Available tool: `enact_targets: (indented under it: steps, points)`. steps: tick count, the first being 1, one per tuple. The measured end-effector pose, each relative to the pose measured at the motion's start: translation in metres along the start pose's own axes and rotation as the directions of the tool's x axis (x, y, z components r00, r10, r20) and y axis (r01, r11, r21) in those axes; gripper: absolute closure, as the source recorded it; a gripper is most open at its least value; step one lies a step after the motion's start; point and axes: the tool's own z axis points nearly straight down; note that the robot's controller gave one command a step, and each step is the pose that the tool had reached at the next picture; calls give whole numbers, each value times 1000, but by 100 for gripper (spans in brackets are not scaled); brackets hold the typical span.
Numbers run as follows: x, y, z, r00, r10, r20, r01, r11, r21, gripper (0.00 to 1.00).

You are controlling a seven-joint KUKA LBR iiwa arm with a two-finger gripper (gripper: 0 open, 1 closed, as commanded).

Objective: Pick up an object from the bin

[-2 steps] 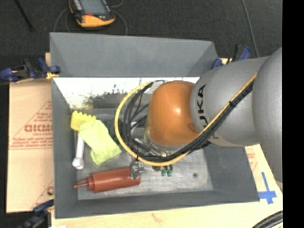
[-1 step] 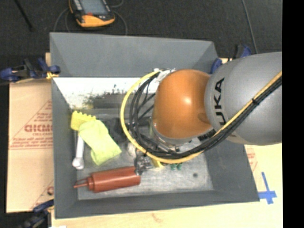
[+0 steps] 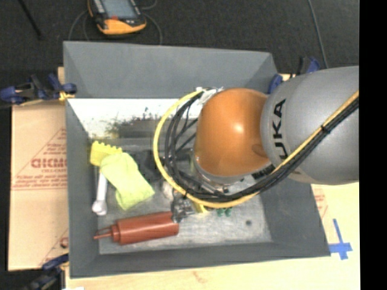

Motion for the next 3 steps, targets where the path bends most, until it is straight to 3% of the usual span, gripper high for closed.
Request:
enact_targets:
  steps: [1, 2, 3]
  points:
    - [-11, -44, 81, 999, -41, -1, 41, 999, 0, 0]
    - [-12, -44, 81, 999, -41, 0, 41, 999, 0, 0]
    - [-25, -11, 107, 993, -116, 3, 116, 993, 2, 0]
